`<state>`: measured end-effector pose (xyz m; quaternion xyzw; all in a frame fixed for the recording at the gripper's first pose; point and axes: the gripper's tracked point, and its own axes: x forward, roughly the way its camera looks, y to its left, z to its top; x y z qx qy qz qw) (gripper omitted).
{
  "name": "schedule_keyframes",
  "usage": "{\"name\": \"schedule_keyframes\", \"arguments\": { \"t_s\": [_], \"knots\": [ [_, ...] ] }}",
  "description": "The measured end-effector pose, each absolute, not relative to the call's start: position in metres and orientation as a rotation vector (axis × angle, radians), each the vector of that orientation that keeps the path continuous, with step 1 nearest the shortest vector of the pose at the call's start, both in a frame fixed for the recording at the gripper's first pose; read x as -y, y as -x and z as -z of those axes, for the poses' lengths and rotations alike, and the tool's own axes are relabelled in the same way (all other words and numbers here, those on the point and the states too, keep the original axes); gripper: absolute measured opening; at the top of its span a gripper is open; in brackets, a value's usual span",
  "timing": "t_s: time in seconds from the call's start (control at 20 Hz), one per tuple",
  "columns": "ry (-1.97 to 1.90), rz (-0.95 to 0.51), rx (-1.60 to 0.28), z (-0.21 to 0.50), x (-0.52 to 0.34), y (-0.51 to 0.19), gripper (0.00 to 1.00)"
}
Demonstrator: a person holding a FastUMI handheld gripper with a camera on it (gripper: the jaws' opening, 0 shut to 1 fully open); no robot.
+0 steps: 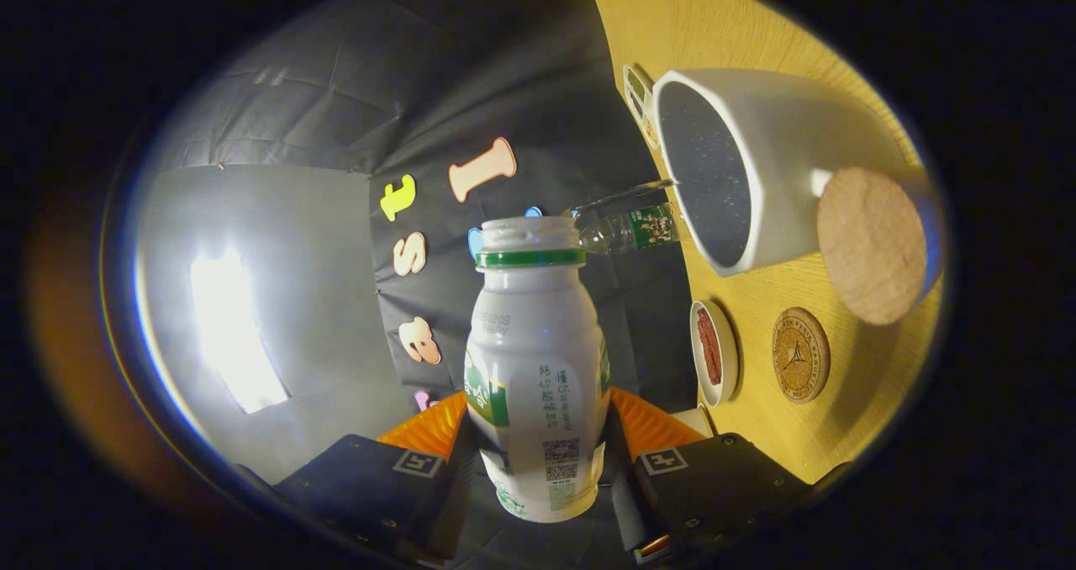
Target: Take the bottle from table, then pour the juice into the cup, finally place the bottle on the coaster
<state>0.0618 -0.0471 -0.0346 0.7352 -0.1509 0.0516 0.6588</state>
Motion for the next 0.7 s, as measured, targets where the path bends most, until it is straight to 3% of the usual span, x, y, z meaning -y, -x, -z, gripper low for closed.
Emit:
{"name": "schedule_keyframes", "arguments": {
  "t_s": [0.7],
  "knots": [
    [-1.724,-0.096,0.34,0.0369,0.0484,-0.0626,0.7]
  ]
}}
